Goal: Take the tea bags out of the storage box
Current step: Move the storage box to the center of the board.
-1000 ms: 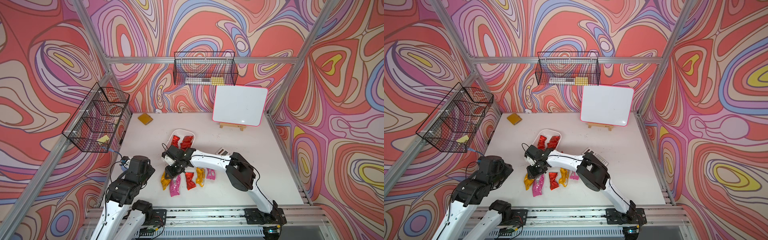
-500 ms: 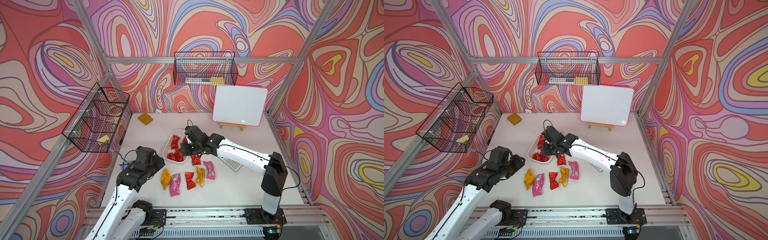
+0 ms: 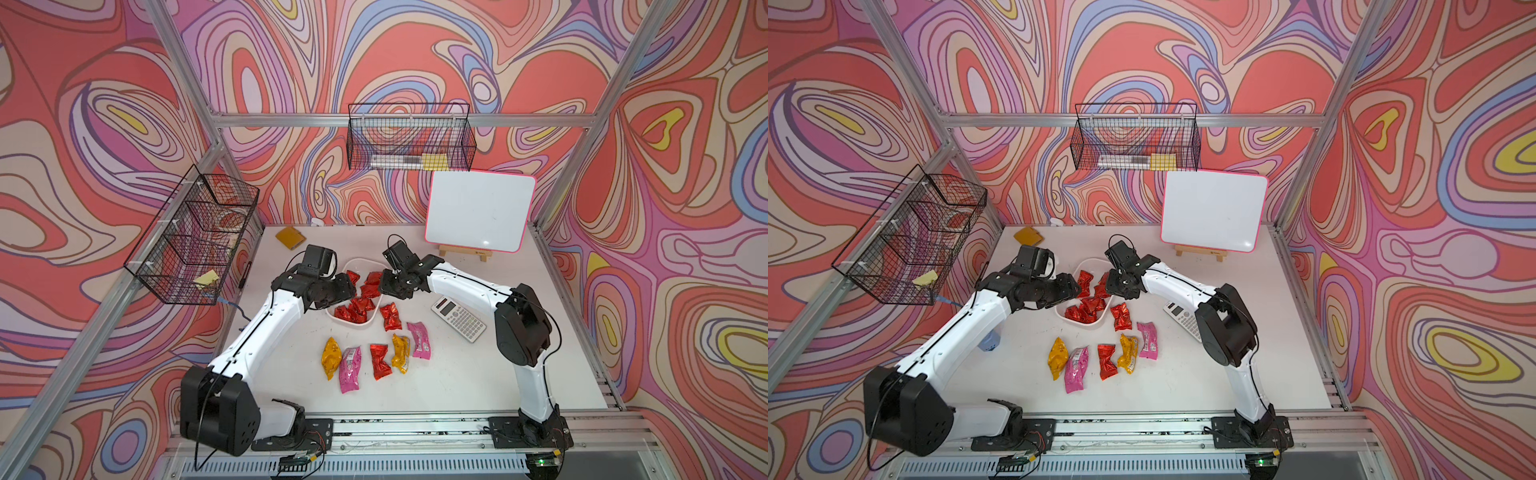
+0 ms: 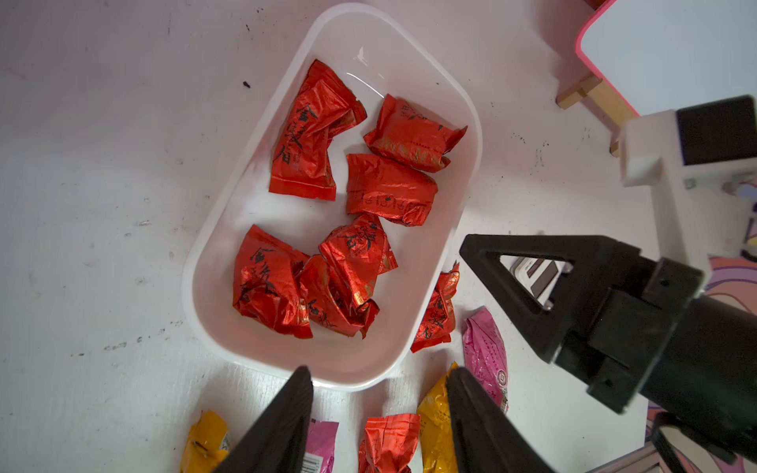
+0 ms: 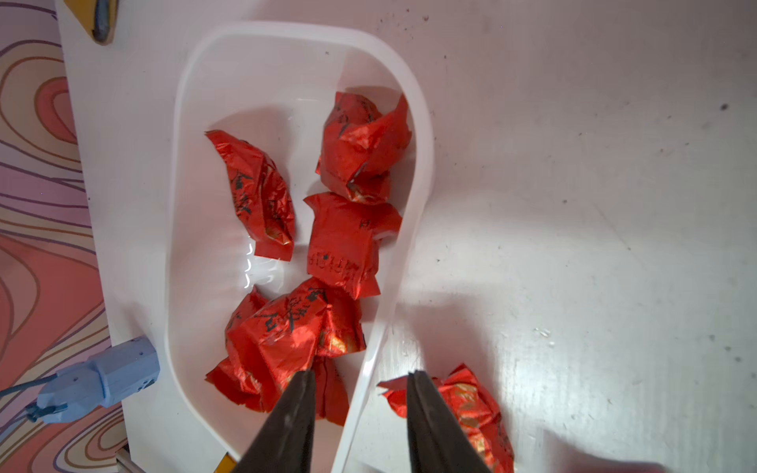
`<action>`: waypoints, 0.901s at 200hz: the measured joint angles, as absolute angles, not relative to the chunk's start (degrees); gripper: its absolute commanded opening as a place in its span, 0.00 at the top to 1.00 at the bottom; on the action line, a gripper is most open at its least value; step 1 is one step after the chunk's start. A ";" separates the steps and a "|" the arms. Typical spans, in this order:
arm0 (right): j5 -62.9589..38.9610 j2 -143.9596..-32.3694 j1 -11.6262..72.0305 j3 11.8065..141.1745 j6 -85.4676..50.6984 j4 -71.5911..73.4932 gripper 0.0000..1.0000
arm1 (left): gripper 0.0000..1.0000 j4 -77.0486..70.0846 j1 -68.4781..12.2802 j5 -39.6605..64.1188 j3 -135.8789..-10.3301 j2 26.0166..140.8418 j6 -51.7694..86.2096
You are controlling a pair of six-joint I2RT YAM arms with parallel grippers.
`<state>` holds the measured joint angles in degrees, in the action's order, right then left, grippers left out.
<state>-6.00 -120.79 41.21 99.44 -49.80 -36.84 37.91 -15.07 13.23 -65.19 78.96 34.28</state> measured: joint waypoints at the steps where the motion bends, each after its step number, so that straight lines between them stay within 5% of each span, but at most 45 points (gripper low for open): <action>1: -6.11 -120.92 41.17 99.50 -49.87 -36.82 0.62 | 0.42 37.89 -15.07 13.23 -65.23 79.09 34.26; 126: -12.73 -131.90 37.41 112.09 -50.48 -39.18 0.90 | 0.47 37.30 -15.07 12.93 -69.17 91.55 36.05; 180: -13.37 -135.92 35.29 119.11 -49.47 -42.59 0.95 | 0.47 37.93 -15.07 12.75 -77.84 98.76 35.11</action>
